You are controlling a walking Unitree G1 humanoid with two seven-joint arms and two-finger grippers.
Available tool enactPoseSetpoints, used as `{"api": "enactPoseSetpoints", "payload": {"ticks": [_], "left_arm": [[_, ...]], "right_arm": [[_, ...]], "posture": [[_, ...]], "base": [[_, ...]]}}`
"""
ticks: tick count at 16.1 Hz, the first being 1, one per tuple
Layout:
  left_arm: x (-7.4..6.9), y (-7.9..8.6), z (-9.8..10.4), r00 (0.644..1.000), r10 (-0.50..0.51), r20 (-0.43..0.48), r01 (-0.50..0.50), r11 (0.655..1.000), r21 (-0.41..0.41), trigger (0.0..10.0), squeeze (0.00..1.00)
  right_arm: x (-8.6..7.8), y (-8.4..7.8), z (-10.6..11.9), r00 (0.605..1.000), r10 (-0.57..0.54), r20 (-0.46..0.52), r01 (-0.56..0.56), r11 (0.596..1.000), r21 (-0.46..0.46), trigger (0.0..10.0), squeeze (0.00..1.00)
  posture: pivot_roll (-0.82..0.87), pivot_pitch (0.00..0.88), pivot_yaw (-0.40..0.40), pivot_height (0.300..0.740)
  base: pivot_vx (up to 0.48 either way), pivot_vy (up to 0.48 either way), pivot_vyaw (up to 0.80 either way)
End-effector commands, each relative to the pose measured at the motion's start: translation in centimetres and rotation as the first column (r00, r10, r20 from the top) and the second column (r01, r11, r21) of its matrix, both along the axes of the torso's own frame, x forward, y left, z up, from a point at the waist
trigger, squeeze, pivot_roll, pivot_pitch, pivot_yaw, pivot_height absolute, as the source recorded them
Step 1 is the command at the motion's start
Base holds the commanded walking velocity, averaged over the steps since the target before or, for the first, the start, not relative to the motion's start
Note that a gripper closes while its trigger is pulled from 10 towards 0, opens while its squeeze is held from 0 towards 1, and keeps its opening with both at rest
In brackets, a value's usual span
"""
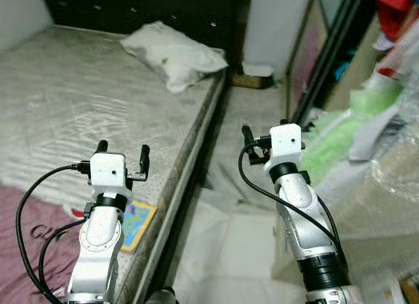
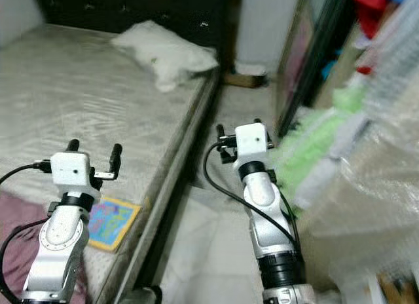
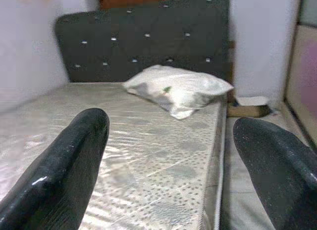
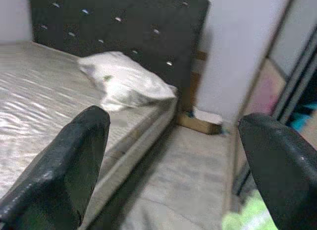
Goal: Clean up the room
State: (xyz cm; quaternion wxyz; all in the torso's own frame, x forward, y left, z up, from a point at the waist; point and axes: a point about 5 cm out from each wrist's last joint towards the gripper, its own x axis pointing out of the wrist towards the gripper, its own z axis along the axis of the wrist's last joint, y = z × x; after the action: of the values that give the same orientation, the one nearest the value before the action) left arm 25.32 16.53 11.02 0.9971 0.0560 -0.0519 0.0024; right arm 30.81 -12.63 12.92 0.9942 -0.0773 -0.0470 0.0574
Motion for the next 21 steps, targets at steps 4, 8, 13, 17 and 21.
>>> {"api": "enactPoseSetpoints", "payload": {"ticks": [4,8,13,17,21], "left_arm": [[0.13,-0.54,0.20,1.000,-0.027,0.007,0.028,1.000,-0.011,10.0,0.00],[0.17,-0.58,0.20,1.000,-0.030,0.008,0.030,0.999,-0.012,10.0,0.00],[0.31,-0.52,0.31,1.000,-0.013,0.013,0.013,1.000,-0.005,10.0,0.00],[0.42,-0.46,0.32,1.000,-0.004,0.012,0.004,1.000,0.005,10.0,0.00],[0.65,-0.59,0.00,1.000,0.013,-0.009,-0.013,0.999,0.030,10.0,0.00]], "right_arm": [[0.16,-0.59,0.07,1.000,-0.013,0.000,0.013,1.000,-0.005,10.0,0.00],[0.21,-0.54,0.08,1.000,-0.012,0.002,0.012,1.000,-0.002,10.0,0.00],[0.36,-0.49,0.21,1.000,-0.009,0.004,0.009,1.000,0.002,10.0,0.00],[0.46,-0.44,0.25,1.000,-0.007,0.005,0.007,1.000,0.004,10.0,0.00],[0.54,-0.32,0.28,1.000,-0.004,0.007,0.004,1.000,0.007,10.0,0.00]], "posture": [[0.06,0.000,-0.048,0.740],[0.06,0.000,-0.048,0.740],[0.06,0.000,-0.048,0.740],[0.06,0.000,-0.049,0.740],[0.06,0.000,-0.048,0.740]], "base": [[0.000,0.000,0.80],[0.000,0.000,0.80],[0.000,0.000,0.80],[0.000,0.000,0.80],[0.000,0.000,0.80]]}}
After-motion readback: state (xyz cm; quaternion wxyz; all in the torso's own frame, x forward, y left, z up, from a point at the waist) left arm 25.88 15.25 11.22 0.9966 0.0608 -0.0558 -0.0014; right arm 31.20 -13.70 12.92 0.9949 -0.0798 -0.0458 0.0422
